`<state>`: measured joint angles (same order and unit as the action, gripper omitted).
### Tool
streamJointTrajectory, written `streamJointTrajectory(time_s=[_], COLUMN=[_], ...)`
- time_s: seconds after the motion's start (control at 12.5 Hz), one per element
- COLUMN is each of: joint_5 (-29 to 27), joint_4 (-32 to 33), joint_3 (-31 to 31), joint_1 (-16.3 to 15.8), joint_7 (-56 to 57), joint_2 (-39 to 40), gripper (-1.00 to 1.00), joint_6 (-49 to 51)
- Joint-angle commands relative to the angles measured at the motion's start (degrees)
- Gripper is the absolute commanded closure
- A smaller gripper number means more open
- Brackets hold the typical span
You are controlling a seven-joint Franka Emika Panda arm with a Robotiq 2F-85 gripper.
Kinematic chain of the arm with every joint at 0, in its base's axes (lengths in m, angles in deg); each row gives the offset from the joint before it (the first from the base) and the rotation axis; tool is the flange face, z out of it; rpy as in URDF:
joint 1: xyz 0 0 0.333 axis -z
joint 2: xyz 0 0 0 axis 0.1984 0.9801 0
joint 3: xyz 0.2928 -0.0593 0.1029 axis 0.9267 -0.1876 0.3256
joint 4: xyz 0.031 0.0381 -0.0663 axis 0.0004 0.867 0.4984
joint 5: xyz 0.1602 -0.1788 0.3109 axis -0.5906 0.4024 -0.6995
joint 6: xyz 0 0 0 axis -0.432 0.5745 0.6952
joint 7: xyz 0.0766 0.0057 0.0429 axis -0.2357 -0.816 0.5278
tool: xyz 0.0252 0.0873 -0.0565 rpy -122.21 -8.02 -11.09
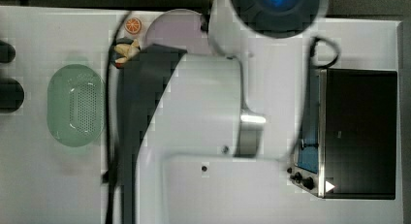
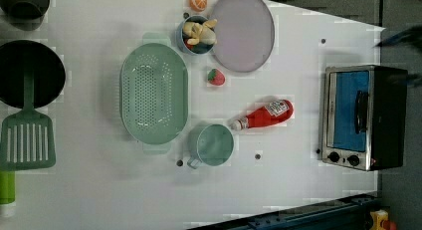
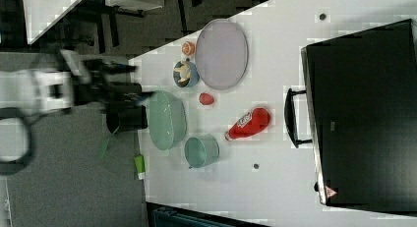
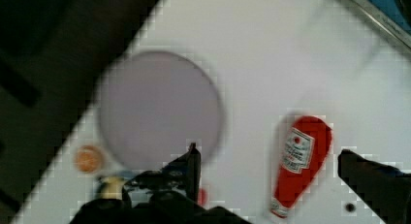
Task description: Pick Ketchup from oven and place it on table.
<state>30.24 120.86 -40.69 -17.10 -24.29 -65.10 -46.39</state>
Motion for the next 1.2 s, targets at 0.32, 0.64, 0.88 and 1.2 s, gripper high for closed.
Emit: streamJointTrajectory(time_s=[0.32, 0.64, 0.88, 1.2], joint_5=[0.65, 0.65, 0.65, 0.65], joint_4=[0.69, 0.69, 0.69, 0.69], joint_3=[-0.21, -0.21, -0.21, -0.21], joint_1=[0.40, 0.40, 0.40, 0.40], joint_7=[-1.17, -1.17, -1.17, -1.17], joint_2=[0.00, 0.41, 0.77, 1.07], gripper=[-1.00, -1.00, -1.00, -1.00], joint_6=[3.80, 3.80, 3.80, 3.80])
